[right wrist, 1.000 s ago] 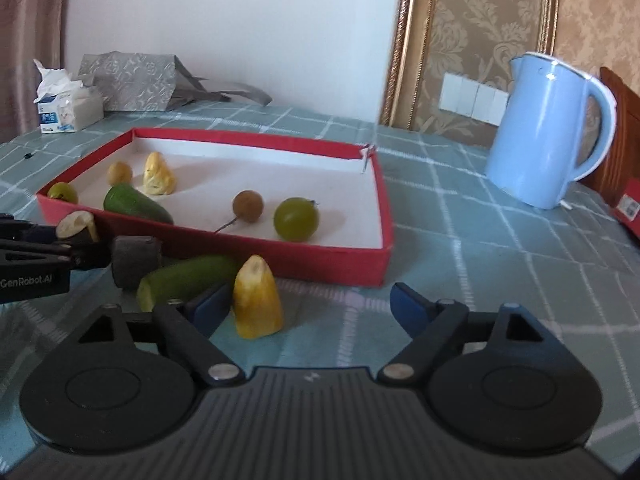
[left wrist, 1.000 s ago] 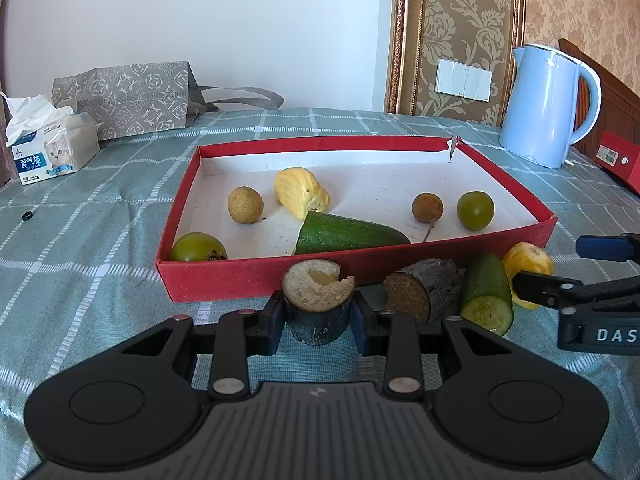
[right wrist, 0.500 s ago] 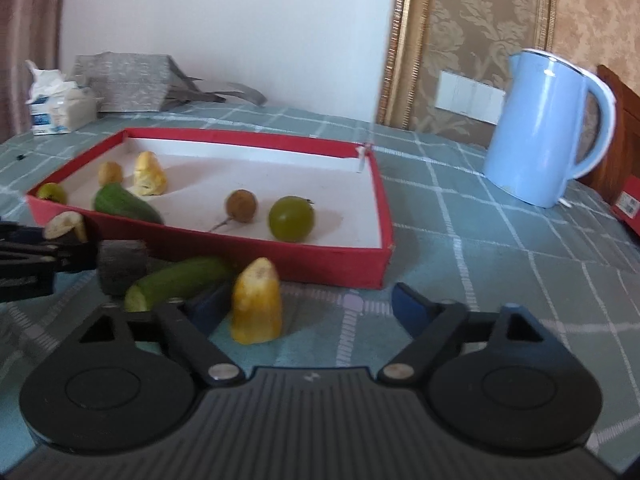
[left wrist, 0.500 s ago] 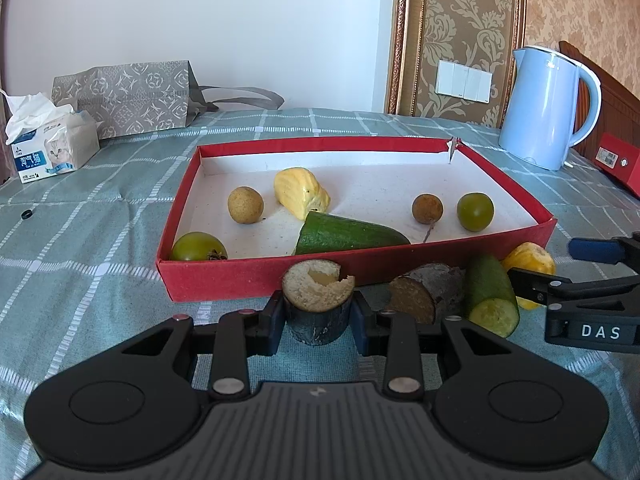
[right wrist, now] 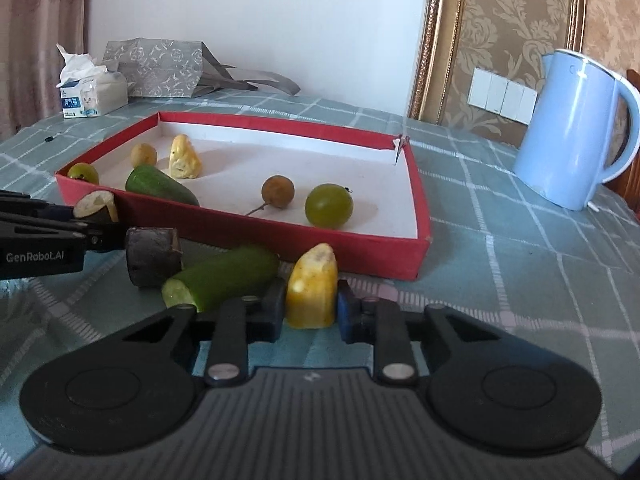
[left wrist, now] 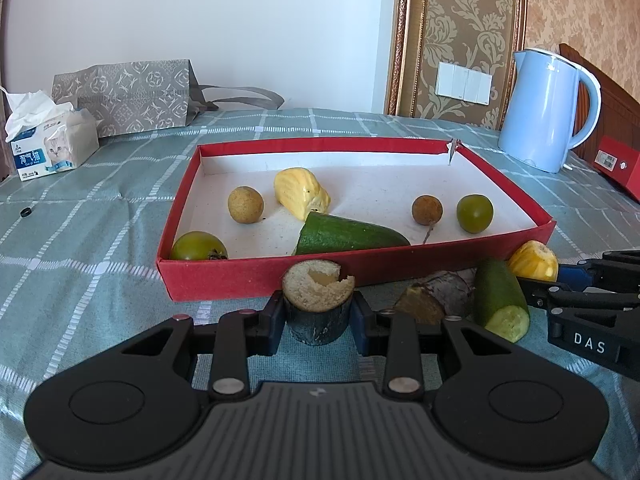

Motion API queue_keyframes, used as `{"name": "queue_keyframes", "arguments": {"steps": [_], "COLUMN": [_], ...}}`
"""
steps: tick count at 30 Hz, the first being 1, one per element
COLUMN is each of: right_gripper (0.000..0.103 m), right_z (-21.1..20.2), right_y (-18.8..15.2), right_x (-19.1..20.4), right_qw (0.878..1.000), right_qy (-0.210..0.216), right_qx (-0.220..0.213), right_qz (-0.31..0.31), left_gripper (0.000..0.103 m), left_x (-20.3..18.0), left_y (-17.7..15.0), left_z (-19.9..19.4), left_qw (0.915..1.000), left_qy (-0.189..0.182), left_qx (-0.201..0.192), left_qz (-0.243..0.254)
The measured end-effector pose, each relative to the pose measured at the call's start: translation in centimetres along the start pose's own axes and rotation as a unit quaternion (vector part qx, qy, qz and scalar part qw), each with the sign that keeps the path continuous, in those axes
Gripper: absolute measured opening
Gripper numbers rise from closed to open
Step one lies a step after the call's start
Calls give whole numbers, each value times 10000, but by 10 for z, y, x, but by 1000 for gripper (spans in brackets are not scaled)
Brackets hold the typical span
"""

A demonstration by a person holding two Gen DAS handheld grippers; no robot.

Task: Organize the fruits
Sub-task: 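Place the dark chunk into the red box and open the left gripper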

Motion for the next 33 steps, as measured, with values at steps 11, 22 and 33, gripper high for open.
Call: {"name": "queue_keyframes", "arguments": {"steps": [11, 22, 33], "right_gripper": [24, 24, 24], "right_z": [2, 2, 2], "right_y": [1, 1, 1], "right_x": [2, 3, 2], "right_qw": [10000, 10000, 9999], "right_qy": [-58, -76, -90], "right_qx": [20, 15, 11], "right_qz": [-20, -47, -73], "left_gripper": [33, 32, 33], "left_x": [2, 0, -3], "left_y": [0, -1, 26], "left_z": [-1, -10, -24], "left_qw": [10000, 9996, 9972], "left_qy": [-26, -91, -66], "left_qx": [-5, -229, -614], "left_qz": [9, 171, 429]}}
Point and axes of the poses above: each gripper's, at about its wrist camera, not at the fingertips, and z roughly the way its jaws point, x to its left, y to its top, the point moved 4 cm from there along z, roughly the way its jaws point, and after that the axes turned 2 degrees about -z, right-handed, at the moved point
